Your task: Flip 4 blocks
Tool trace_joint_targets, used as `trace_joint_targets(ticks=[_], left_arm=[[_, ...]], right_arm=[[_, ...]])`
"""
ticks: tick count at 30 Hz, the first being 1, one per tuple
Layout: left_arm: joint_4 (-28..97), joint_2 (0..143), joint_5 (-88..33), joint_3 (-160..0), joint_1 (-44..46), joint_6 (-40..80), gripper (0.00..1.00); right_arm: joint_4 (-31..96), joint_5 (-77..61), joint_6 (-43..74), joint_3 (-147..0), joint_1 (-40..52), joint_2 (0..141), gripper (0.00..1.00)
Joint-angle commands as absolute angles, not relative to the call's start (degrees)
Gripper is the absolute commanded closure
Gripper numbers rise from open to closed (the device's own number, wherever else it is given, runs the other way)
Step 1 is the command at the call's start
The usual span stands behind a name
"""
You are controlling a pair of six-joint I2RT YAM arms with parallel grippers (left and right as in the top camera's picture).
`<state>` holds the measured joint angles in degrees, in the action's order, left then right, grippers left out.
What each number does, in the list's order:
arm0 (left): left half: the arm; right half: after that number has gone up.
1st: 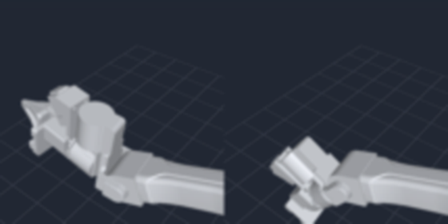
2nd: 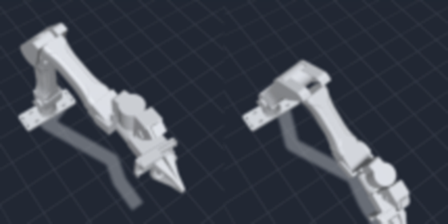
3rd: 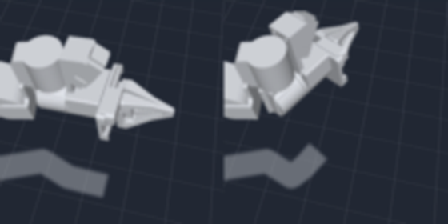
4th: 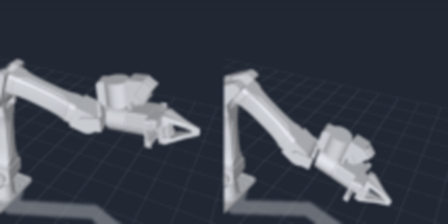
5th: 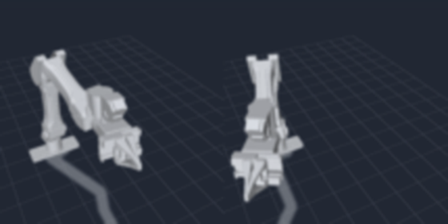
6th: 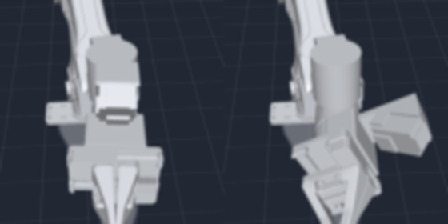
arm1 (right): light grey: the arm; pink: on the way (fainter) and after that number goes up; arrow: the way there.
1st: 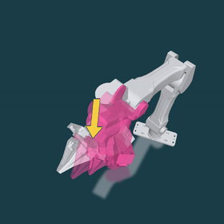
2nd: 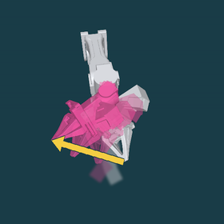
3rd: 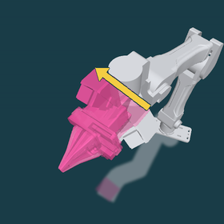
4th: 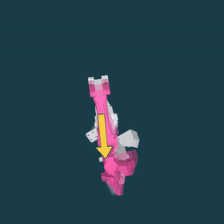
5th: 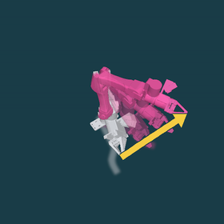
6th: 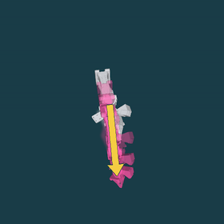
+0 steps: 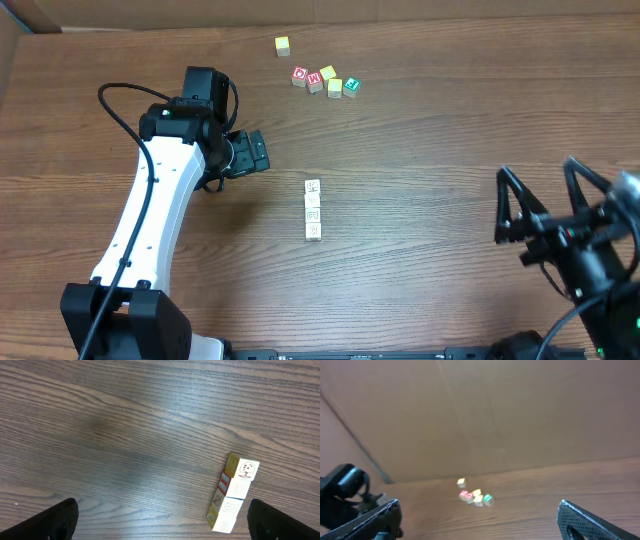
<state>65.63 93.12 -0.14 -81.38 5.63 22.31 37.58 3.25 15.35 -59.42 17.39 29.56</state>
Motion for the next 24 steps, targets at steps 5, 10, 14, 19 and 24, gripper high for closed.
trace_joint_targets(ticks=[5, 10, 14, 19, 24], left_arm=[[65.8, 93.6, 0.6, -81.8, 5.7, 22.3, 0.00], [65.8, 93.6, 0.6, -81.8, 5.7, 22.3, 0.00], [65.8, 93.6, 0.6, -81.8, 5.7, 22.3, 0.00], [65.8, 93.6, 0.6, -81.8, 5.7, 22.3, 0.00], [65.8, 93.6, 0.6, -81.8, 5.7, 22.3, 0.00]], right_arm=[[32.5, 2.3, 14.8, -44.9, 12.6, 16.2, 0.00], [23.3, 2.3, 14.8, -34.8, 11.6, 9.0, 0.00], [9.6, 1.5, 14.7, -26.2, 11.5, 4.3, 0.00], [-10.5, 1.2, 14.7, -17.1, 11.5, 0.5, 0.00], [-26.5, 1.2, 14.7, -10.9, 11.5, 0.2, 0.00]])
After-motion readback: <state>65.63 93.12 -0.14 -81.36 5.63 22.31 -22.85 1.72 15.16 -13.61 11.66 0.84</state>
